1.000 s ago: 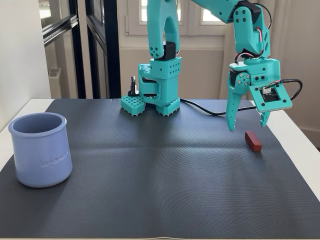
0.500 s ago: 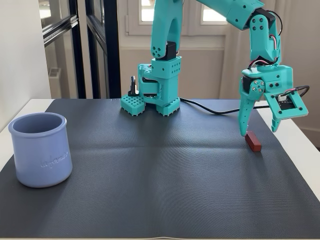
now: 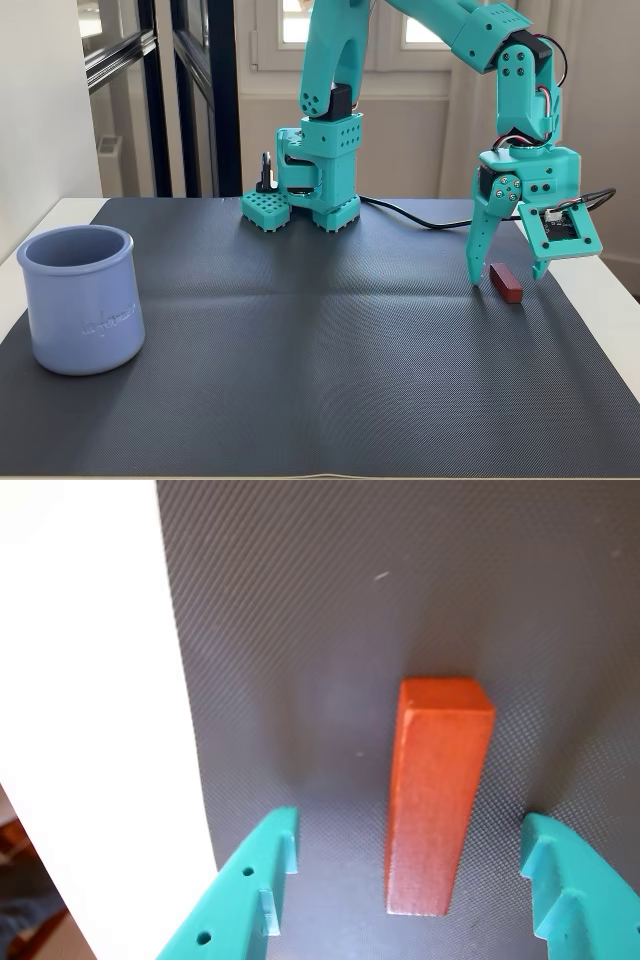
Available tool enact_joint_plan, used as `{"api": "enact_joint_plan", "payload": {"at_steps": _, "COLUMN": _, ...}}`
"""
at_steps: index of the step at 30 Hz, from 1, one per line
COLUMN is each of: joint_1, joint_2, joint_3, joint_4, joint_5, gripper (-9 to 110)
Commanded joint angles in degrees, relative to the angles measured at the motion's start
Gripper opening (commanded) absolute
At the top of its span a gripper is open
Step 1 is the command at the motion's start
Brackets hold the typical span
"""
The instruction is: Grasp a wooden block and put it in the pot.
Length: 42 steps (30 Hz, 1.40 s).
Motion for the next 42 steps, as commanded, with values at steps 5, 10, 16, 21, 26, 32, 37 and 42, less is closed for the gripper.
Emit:
{"api": "enact_joint_plan", "payload": {"at_steps": 5, "joint_1": 2.7, "joint_2": 0.5, "joint_3": -0.9, "joint_4": 0.0, "joint_5": -0.1, "gripper": 25}}
{"api": "enact_joint_plan", "payload": {"at_steps": 10, "joint_1": 2.8, "joint_2": 0.6, "joint_3": 0.2, "joint_4": -0.4, "joint_5": -0.1, "gripper": 14}}
{"api": "enact_joint_plan", "payload": {"at_steps": 16, "joint_1": 2.8, "joint_2": 0.7, "joint_3": 1.0, "joint_4": -0.4, "joint_5": -0.2, "gripper": 3}}
{"api": "enact_joint_plan", "payload": {"at_steps": 21, "joint_1": 2.8, "joint_2": 3.3, "joint_3": 1.9, "joint_4": 0.3, "joint_5": -0.3, "gripper": 0}}
{"api": "enact_joint_plan", "payload": {"at_steps": 26, "joint_1": 6.1, "joint_2": 8.1, "joint_3": 4.7, "joint_4": 0.2, "joint_5": -5.4, "gripper": 0}}
{"api": "enact_joint_plan", "payload": {"at_steps": 32, "joint_1": 14.2, "joint_2": 16.3, "joint_3": 6.8, "joint_4": 0.3, "joint_5": -15.1, "gripper": 0}}
{"api": "enact_joint_plan", "payload": {"at_steps": 37, "joint_1": 22.9, "joint_2": 21.5, "joint_3": 7.5, "joint_4": 0.3, "joint_5": -25.6, "gripper": 0}}
{"api": "enact_joint_plan", "payload": {"at_steps": 42, "joint_1": 33.4, "joint_2": 25.8, "joint_3": 7.2, "joint_4": 0.1, "joint_5": -39.5, "gripper": 0}}
